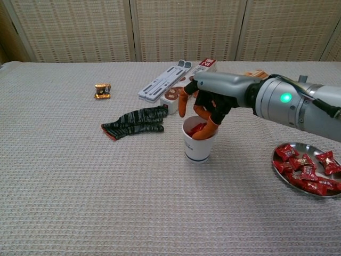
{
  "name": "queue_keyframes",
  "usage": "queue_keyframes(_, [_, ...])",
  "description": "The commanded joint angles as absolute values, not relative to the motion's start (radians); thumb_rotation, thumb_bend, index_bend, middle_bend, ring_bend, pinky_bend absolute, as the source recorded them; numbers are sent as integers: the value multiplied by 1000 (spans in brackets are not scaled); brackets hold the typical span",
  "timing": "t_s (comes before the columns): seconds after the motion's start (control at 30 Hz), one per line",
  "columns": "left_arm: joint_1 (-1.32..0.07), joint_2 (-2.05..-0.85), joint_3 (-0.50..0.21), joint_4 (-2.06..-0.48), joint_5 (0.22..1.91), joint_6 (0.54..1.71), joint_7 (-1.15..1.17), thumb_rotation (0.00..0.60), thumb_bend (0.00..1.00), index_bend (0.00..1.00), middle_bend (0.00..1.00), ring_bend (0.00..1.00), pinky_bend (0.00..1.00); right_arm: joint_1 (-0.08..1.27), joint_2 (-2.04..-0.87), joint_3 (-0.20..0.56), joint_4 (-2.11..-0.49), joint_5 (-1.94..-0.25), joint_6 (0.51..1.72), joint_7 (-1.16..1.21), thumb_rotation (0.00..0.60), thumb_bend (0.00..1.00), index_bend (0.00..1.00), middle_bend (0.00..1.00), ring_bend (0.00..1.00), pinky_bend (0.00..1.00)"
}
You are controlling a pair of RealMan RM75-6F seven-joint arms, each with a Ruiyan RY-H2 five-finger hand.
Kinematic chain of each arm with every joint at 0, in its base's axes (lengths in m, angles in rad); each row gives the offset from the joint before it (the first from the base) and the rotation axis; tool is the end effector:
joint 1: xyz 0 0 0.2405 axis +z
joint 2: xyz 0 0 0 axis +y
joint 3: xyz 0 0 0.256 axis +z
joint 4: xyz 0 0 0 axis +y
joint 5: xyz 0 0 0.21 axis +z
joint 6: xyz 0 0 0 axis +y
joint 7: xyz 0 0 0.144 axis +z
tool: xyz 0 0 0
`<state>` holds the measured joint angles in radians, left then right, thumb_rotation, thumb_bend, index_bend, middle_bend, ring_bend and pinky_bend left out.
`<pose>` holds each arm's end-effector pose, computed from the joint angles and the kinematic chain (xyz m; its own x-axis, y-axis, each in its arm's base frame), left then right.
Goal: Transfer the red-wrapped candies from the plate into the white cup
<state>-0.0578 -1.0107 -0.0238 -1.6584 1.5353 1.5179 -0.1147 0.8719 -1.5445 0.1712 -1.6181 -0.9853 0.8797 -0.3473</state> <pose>-0.3095 0.1670 0.1880 0.3493 0.0050 0.9370 0.9369 -0.0176 -0.3492 -0.0902 -0.3296 -0.0356 0.3860 -0.4027 0.8299 -0.8700 -0.4582 0.1823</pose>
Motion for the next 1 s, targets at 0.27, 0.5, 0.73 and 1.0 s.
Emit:
queue_keyframes(0.27, [-56, -1007, -25, -1660, 1536, 1522, -125, 600, 418, 345, 243, 274, 277, 836, -1447, 126, -1706, -999, 952, -436, 600, 75, 419, 816, 774, 983])
queue_keyframes(0.5, [-54, -1007, -29, -1661, 1528, 1526, -124, 600, 417, 345, 243, 274, 277, 762, -1359, 29, -1738, -962, 1026, -552, 600, 70, 385, 816, 777, 983])
queue_keyframes(0.73, [-59, -1009, -24, -1664, 1532, 1513, -104, 600, 418, 345, 243, 274, 277, 727, -1311, -23, -1706, -934, 973, -533, 600, 58, 354, 816, 777, 983])
queue_keyframes(1.0, [-57, -1010, -26, -1666, 1529, 1516, -101, 600, 417, 345, 243, 274, 277, 704, -1312, -55, -1672, -926, 953, -547, 600, 23, 291, 816, 777, 983])
